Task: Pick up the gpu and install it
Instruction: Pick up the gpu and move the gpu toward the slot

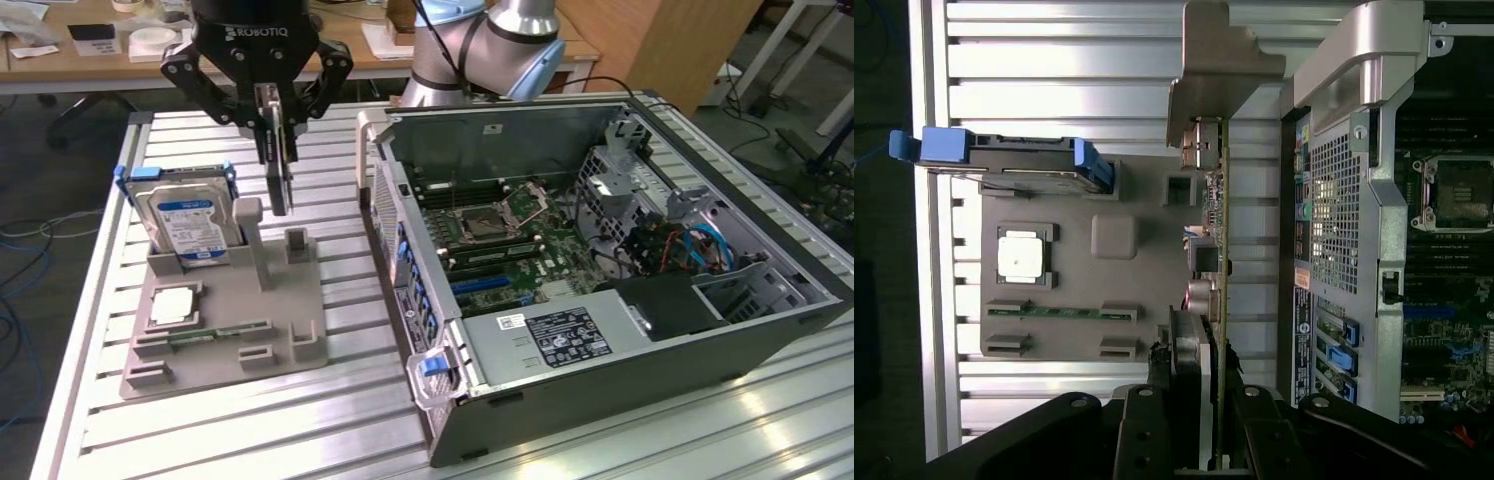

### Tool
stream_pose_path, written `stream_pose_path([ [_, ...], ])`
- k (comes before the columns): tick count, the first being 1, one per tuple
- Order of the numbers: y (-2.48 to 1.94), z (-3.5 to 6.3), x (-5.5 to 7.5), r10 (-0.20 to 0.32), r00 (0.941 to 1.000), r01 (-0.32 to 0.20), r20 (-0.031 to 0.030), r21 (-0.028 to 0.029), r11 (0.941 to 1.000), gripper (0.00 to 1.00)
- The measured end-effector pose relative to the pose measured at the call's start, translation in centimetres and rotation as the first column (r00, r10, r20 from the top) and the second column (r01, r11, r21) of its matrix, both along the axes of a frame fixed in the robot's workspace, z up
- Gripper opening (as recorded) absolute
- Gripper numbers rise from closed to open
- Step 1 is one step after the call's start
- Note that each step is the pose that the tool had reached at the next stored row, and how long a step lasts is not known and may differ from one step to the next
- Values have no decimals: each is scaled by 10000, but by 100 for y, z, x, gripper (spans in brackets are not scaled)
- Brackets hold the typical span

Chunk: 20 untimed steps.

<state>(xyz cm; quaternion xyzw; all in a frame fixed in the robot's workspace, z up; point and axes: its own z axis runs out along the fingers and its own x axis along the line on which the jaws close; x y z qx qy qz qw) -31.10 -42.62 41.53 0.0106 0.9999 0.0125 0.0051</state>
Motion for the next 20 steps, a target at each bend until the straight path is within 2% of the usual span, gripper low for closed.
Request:
stream_pose_path([
  [20, 0, -1, 5, 1, 10000, -1, 1, 1, 10000, 28],
])
